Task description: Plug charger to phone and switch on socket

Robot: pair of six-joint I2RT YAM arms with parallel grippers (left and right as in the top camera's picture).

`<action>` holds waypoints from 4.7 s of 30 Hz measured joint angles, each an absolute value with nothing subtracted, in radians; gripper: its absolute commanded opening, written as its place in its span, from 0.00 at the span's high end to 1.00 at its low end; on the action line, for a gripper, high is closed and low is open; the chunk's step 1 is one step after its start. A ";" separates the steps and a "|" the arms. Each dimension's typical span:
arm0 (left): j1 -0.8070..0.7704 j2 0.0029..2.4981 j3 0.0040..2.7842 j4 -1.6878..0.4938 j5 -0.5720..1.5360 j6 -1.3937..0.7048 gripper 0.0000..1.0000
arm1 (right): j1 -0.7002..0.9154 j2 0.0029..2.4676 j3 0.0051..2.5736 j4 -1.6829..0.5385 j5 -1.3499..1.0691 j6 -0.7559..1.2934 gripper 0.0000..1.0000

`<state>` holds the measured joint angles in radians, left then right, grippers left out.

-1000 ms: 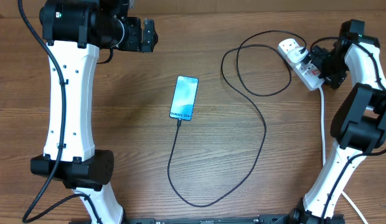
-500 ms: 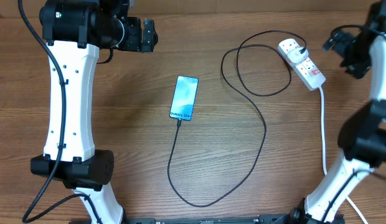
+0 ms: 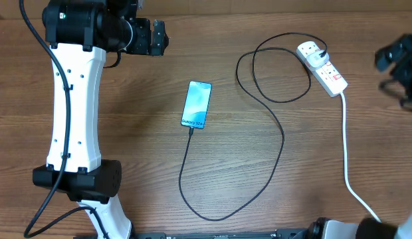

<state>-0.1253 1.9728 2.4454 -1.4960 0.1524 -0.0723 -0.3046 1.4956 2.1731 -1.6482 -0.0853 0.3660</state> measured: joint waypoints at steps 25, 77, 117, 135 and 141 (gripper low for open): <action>-0.125 1.973 2.445 -1.496 0.152 -0.072 0.00 | -0.194 0.868 1.731 -1.697 -0.091 0.389 0.00; -0.125 1.973 2.445 -1.496 0.152 -0.072 0.00 | 0.012 0.632 1.509 -1.481 -0.111 0.327 0.00; -0.125 1.973 2.445 -1.496 0.152 -0.073 0.00 | 0.078 0.015 0.069 -0.073 -0.161 0.093 0.00; -0.125 1.973 2.445 -1.496 0.152 -0.072 0.00 | 0.028 0.014 0.019 -0.075 -0.163 -0.056 0.00; -0.125 1.973 2.445 -1.496 0.152 -0.072 0.00 | 0.028 0.014 0.019 -0.080 -0.133 -0.072 0.00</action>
<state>-0.1253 1.9728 2.4454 -1.4960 0.1520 -0.0723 0.0277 0.0139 0.0185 -0.0803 -0.1333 -0.0723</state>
